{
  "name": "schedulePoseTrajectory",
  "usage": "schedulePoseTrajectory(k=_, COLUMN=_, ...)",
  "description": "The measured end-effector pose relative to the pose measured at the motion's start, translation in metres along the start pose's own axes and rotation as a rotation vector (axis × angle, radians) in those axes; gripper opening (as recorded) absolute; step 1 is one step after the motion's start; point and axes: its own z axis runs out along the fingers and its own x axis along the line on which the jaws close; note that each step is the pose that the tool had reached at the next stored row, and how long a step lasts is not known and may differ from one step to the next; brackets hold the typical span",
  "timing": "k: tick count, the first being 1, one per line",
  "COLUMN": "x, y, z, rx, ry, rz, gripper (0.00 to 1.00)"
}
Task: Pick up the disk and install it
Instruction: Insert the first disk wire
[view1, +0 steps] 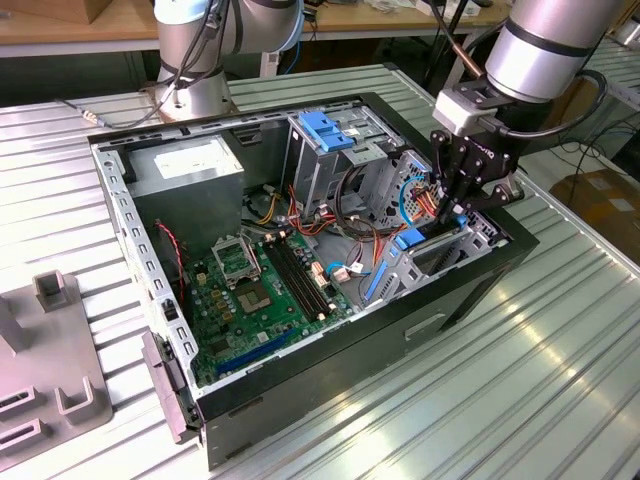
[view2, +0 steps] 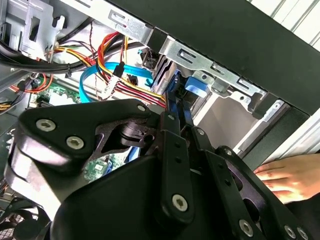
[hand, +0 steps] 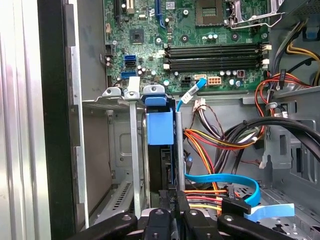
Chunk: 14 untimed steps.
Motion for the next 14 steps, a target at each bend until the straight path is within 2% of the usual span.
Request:
schedulePoseTrajectory(k=5, x=0.0000, y=0.0000, z=0.0002, rx=0.0000, ry=-0.0006, rz=0.000, gripper=0.18)
schedulePoseTrajectory(k=6, x=0.0001, y=0.0000, z=-0.0022, rx=0.0000, ry=-0.0002, rz=0.000, gripper=0.24)
schedulePoseTrajectory(k=9, x=0.0004, y=-0.0001, z=-0.0081, rx=0.0001, ry=-0.0001, rz=0.000, gripper=0.24)
schedulePoseTrajectory(k=14, x=0.0003, y=-0.0001, z=-0.0092, rx=0.0001, ry=0.0016, rz=0.000, gripper=0.24)
